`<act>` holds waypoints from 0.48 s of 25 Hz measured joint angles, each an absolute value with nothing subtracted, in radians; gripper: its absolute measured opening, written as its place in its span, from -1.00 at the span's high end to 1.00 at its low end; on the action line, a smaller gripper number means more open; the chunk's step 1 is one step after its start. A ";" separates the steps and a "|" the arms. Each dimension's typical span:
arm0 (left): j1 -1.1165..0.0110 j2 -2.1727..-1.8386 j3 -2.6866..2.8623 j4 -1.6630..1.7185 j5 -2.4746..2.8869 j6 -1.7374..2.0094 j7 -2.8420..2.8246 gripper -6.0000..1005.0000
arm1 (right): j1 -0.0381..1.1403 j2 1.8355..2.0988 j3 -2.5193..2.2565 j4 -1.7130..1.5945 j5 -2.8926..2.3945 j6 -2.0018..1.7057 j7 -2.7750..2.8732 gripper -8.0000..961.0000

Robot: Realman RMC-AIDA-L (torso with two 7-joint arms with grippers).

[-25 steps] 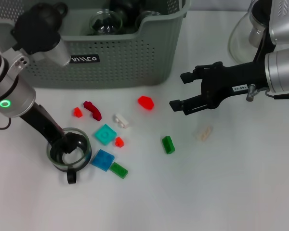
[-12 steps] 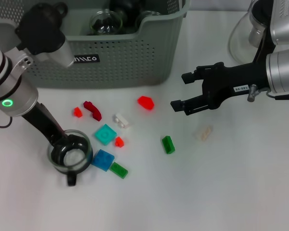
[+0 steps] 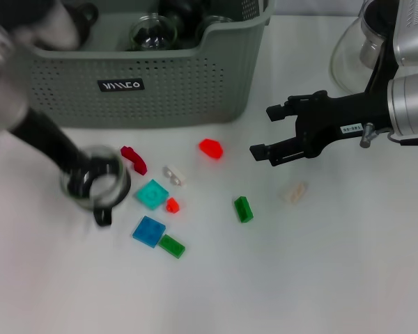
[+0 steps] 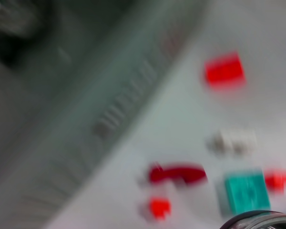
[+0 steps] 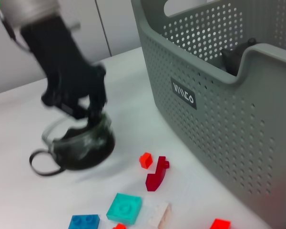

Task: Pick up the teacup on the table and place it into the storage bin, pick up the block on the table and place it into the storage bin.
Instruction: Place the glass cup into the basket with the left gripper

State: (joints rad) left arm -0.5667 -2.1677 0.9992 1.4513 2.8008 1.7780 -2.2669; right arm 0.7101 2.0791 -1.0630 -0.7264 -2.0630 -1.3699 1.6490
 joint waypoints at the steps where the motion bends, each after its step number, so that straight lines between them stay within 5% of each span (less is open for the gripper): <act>1: -0.567 -2.168 0.999 1.451 2.801 1.778 -2.267 0.90 | 0.710 2.079 -1.063 -0.726 -2.063 -1.370 1.649 -0.98; 6: -0.643 -2.146 0.700 1.505 2.575 1.926 -2.269 0.88 | 0.709 2.075 -1.062 -0.721 -2.063 -1.369 1.649 -0.98; 12: -0.708 -2.028 0.544 1.469 2.294 1.871 -2.292 0.87 | 0.712 2.071 -1.064 -0.718 -2.063 -1.373 1.649 -0.98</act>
State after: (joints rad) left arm -0.7076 -2.0279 0.5441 1.4687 2.2936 1.8706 -2.2920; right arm 0.7122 2.0710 -1.0639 -0.7179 -2.0631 -1.3731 1.6490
